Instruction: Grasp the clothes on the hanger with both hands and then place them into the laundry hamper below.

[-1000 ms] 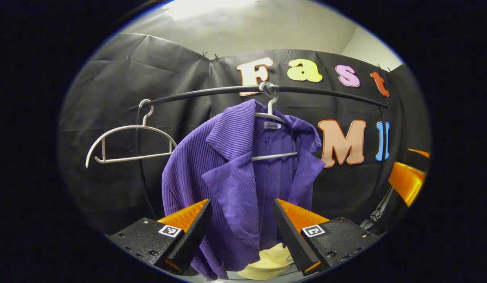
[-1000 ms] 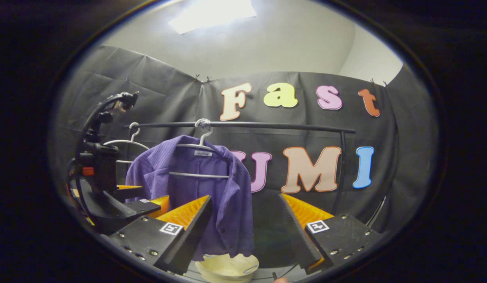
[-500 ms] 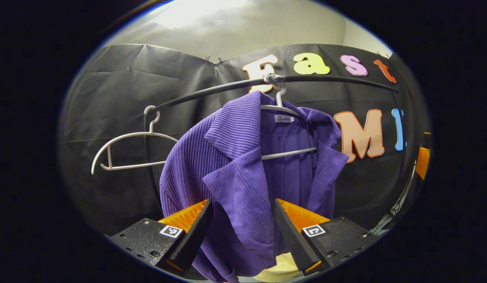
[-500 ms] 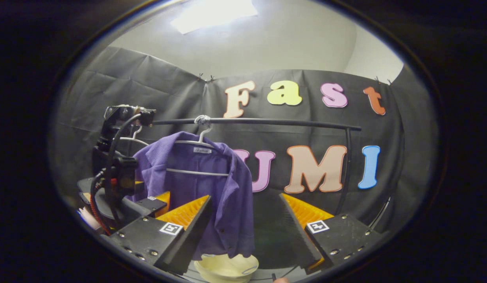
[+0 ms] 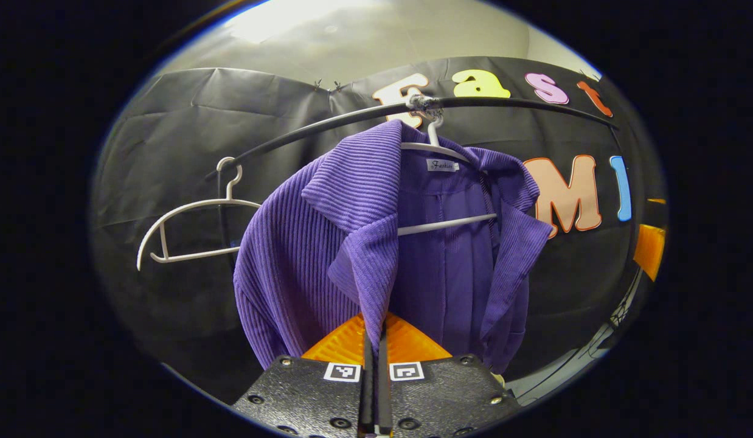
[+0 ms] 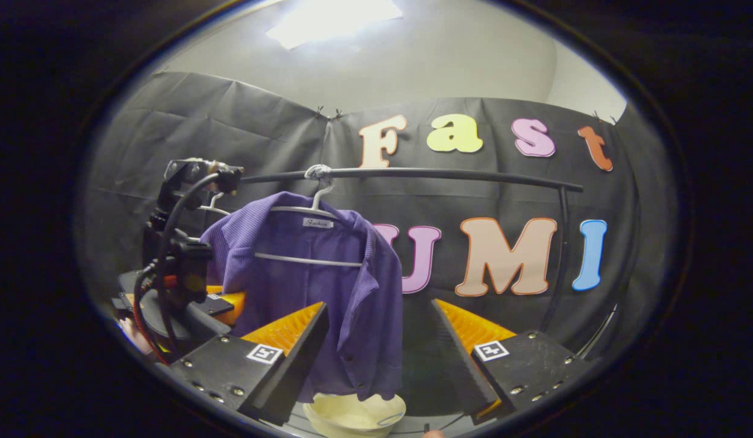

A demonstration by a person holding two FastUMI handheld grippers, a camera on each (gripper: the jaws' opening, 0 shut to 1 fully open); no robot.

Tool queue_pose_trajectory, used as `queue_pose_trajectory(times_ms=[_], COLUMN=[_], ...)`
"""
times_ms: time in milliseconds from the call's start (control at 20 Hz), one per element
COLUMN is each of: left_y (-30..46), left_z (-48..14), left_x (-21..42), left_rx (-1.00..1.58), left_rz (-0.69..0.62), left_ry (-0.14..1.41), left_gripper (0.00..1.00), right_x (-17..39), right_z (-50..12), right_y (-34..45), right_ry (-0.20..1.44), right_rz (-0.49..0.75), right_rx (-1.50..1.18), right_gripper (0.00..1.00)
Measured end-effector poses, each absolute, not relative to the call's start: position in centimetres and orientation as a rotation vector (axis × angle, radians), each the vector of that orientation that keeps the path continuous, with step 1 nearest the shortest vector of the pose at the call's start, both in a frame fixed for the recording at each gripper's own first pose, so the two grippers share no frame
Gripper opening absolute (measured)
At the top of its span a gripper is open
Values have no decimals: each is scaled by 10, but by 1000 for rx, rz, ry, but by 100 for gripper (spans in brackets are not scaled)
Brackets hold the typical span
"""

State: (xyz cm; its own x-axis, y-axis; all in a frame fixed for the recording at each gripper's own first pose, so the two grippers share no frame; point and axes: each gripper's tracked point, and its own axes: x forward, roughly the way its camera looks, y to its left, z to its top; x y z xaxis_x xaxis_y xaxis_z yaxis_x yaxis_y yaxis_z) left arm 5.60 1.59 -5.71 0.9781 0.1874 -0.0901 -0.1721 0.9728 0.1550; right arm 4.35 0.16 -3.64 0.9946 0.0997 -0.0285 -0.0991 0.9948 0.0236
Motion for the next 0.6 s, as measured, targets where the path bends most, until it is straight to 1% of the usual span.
queue_pose_trajectory(times_ms=[50, 100, 200, 300, 400, 450, 500, 550, 600], left_y=[16, 16, 18, 23, 30, 34, 40, 44, 47], left_z=[-56, -53, -47, -41, -36, -32, -28, -22, -19], left_x=[55, 53, 47, 42, 37, 36, 34, 32, 30], left_rx=[148, 147, 155, 152, 140, 139, 140, 141, 141], left_rz=[176, 167, 163, 170, 184, 197, 208, 217, 226], left_ry=[106, 100, 91, 89, 90, 87, 83, 75, 72], left_gripper=[0, 0, 4, 0, 0, 0, 2, 2, 0], right_x=[51, 59, 75, 94, 114, 122, 130, 139, 148], right_z=[-39, -40, -43, -48, -53, -55, -58, -61, -65], right_y=[2, 5, 10, 17, 26, 29, 32, 35, 37], right_ry=[31, 31, 32, 38, 42, 41, 40, 39, 43], right_rz=[111, 124, 146, 169, 189, 199, 205, 209, 212], right_rx=[20, 15, 8, 13, 26, 32, 35, 37, 35], right_gripper=[97, 97, 99, 99, 97, 100, 99, 100, 97])
